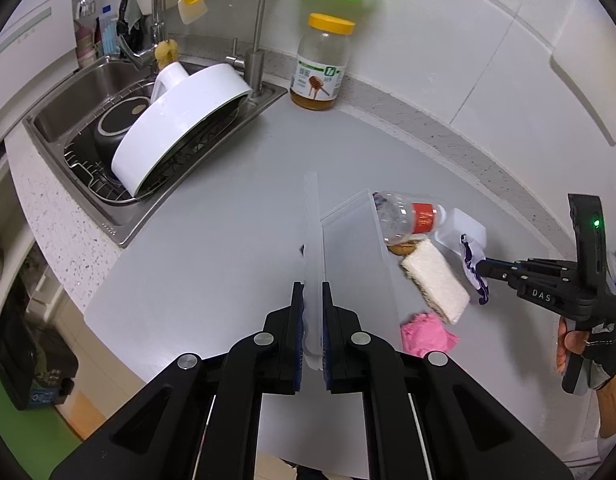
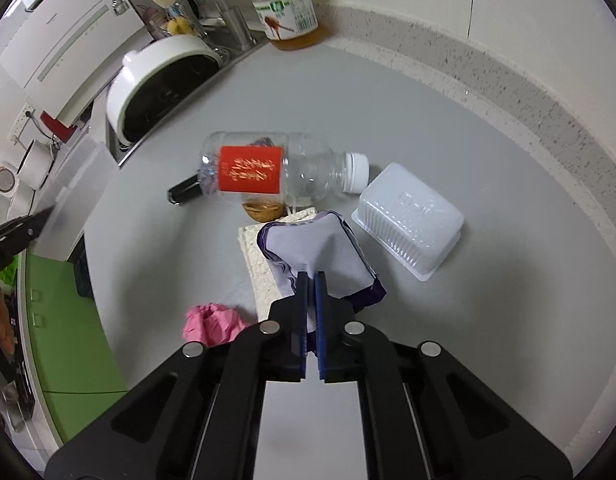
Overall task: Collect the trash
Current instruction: 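Grasp the lavender pouch with the right gripper while the left gripper grasps the clear plastic tray, then carry the lavender pouch and clear tray over the pink wastebasket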
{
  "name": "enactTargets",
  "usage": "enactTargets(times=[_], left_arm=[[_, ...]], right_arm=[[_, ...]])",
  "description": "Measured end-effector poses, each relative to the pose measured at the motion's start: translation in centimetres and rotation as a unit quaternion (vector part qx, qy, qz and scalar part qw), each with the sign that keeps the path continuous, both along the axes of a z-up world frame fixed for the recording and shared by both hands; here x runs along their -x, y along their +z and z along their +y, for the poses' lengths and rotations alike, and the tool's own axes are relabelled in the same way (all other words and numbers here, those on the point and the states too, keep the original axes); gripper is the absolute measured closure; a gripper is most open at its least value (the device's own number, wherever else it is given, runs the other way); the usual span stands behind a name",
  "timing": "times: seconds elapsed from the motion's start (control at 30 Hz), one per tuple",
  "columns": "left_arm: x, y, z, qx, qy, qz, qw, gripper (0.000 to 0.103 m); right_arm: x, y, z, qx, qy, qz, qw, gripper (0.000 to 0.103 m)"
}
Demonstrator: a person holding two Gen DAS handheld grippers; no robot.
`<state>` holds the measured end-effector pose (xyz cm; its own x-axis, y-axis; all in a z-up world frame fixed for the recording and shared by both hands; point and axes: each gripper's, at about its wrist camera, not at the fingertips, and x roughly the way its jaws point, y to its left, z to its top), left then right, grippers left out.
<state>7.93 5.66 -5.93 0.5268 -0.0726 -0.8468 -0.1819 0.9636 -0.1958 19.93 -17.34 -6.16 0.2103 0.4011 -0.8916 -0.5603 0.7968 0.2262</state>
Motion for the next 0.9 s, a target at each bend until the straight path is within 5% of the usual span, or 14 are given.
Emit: enactTargets(times=[0.43,0.63,0.9], left_arm=[[7.9,3.0,-1.4,-0.019,0.077,-0.021,0.9967,0.095],[15.3,3.3,0.3,-0.031,0.161,-0.015,0.9864,0.095],[27.5,3.3,4.2,-0.036,0.269,-0.008,0.9625,0.095]], right_arm=[[6.2,7.4,2.3,-0.046,0.126,-0.064,0.989,0.1],[11.4,7.7,7.4,-0.071,0.226,-0.058,0.97,0.1],[22.0,8.1,17.0,-0.097,0.35,-0.041,0.931,0.1]])
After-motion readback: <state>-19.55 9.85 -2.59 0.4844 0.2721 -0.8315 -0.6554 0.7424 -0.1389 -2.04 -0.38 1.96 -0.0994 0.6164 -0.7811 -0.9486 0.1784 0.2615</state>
